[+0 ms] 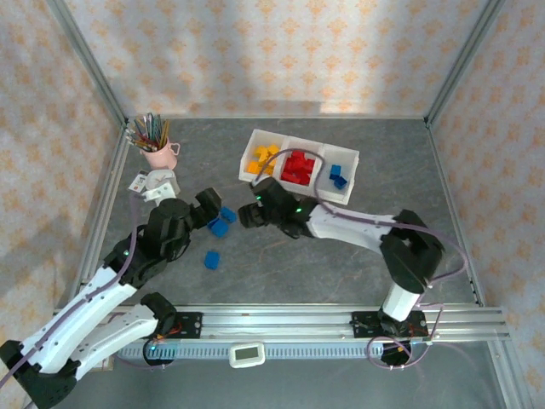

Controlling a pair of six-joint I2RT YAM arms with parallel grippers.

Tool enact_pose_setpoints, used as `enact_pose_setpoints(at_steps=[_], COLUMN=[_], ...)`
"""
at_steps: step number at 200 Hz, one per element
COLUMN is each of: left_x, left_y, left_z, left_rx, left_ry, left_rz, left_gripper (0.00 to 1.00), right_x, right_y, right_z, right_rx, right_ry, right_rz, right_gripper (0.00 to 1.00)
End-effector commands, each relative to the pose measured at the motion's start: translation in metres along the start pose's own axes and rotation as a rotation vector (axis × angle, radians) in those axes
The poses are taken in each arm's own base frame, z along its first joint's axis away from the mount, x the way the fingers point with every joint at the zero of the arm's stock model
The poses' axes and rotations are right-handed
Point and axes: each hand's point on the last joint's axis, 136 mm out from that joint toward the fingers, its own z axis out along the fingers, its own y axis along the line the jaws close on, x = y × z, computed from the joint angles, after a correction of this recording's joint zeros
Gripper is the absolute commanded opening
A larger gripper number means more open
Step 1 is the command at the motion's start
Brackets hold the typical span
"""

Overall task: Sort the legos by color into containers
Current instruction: Pick up the lego from the middle-left of the table.

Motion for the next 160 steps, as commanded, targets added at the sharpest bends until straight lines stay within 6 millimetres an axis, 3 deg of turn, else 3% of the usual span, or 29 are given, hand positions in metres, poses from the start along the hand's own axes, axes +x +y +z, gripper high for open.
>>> enact_pose_setpoints(at_steps=[1, 29, 52, 125, 160], left_x=[0.001, -0.003, -0.002, -0.002, -0.001], left_y=[0.035, 0.048, 0.054, 0.058, 0.058], left_z=[-0.011, -0.023, -0.027, -0.027, -0.025], left_rx=[-0.116, -0.136, -0.143, -0.146, -0.145], left_ry=[-0.020, -0.049, -0.054, -0.070, -0.071], left_rz=[-0.020, -0.046, -0.058, -0.063, -0.060], left_gripper=[0.99, 0.99, 0.99, 0.99, 0.99], right_x=[0.003, 0.013, 0.019, 0.027, 0.031], right_y=[0.031, 0.060, 0.070, 0.063, 0.059], right_z=[0.022, 0.047, 0.067, 0.114, 0.126], right_rx=[-0.049, -0.084, -0.077, 0.024, 0.044], right_ry=[0.009, 0.036, 0.063, 0.105, 0.119], right_rz=[-0.047, -0.111, -0.144, -0.211, -0.232], right_gripper=[0.76, 0.74, 0.74, 0.72, 0.62])
